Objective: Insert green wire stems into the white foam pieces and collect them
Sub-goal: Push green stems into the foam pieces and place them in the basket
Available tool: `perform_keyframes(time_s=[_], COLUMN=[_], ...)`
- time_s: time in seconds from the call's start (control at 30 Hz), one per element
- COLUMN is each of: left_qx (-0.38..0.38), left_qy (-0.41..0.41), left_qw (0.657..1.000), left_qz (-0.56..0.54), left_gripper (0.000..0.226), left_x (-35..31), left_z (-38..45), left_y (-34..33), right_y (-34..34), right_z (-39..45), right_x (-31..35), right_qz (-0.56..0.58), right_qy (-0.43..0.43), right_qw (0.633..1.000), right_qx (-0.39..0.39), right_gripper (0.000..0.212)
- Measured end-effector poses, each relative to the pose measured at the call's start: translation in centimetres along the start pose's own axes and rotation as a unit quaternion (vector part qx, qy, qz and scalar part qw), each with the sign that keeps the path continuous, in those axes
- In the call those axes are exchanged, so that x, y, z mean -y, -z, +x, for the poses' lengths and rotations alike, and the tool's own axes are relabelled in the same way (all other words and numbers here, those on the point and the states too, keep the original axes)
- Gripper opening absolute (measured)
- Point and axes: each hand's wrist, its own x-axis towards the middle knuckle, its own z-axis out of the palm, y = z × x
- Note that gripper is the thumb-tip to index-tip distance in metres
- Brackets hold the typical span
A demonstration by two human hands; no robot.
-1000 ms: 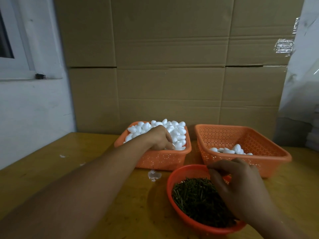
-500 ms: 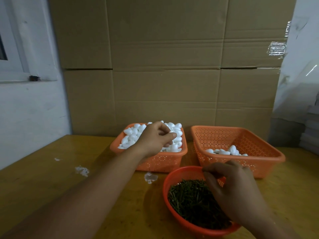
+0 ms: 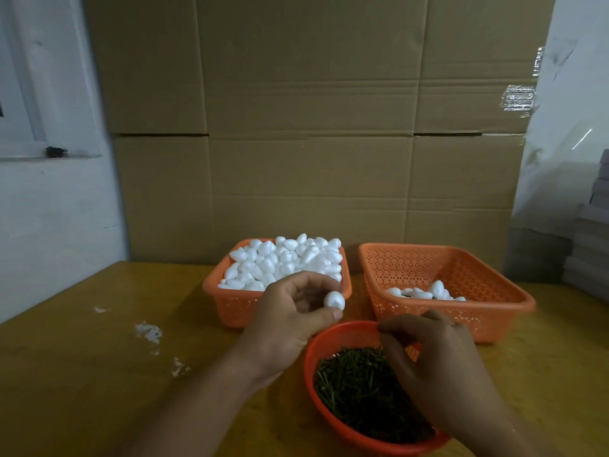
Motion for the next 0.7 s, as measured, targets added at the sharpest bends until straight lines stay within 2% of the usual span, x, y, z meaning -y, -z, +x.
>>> perform_keyframes(time_s=[0.13,0.27,0.43,0.53,0.7], left_qx=[0.016,0.052,0.102,0.130,0.117], left_qy=[-0.014,-0.039,-0.042,-0.057,-0.065], left_qw=[1.000,0.998,0.994,0.988,0.988], left_qz=[0.015,0.019,0.021,0.056,0.071], left_gripper=[0.029,0.021,0.026,0.016,0.010], left_x=[0.3,0.3,0.1,0.0,-0.1], left_z=[-1.3,-2.0,-2.5,-3.0,-3.1], left_y=[-0.1,-0.4,-1.5,-1.9,-2.1], right_y=[0.0,0.0,0.2,-0.2,-1.5], right_z=[0.1,0.0,0.5,1.0,1.1], right_x=[0.0,0.0,0.0,0.3,0.3], right_qz=[-0.013,-0.025,-0.085,-0.125,-0.173], right_qy=[-0.003,0.000,-0.013,-0.026,-0.010], right_qw=[1.000,0.999,0.980,0.962,0.935], right_qx=[0.022,0.047,0.178,0.241,0.311], right_gripper=[0.017,0.017,0.010,0.025,0.037])
